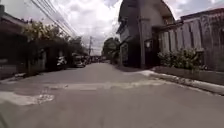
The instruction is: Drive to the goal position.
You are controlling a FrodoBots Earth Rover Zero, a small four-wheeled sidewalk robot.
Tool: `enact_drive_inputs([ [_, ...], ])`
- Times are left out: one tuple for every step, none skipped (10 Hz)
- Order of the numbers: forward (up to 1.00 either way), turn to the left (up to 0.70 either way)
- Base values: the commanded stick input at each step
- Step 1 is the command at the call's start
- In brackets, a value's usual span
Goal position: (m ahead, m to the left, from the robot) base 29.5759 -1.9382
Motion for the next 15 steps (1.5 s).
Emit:
enact_drive_inputs([
  [1.0, 0.0],
  [1.0, 0.0],
  [1.0, 0.0],
  [1.0, 0.0],
  [0.92, 0.0],
  [0.85, 0.0],
  [0.85, 0.0],
  [0.85, 0.0],
  [0.85, 0.0],
  [0.85, 0.0],
  [0.85, 0.0],
  [0.71, 0.0],
  [0.7, 0.0],
  [0.7, 0.0],
  [0.65, 0.0],
])
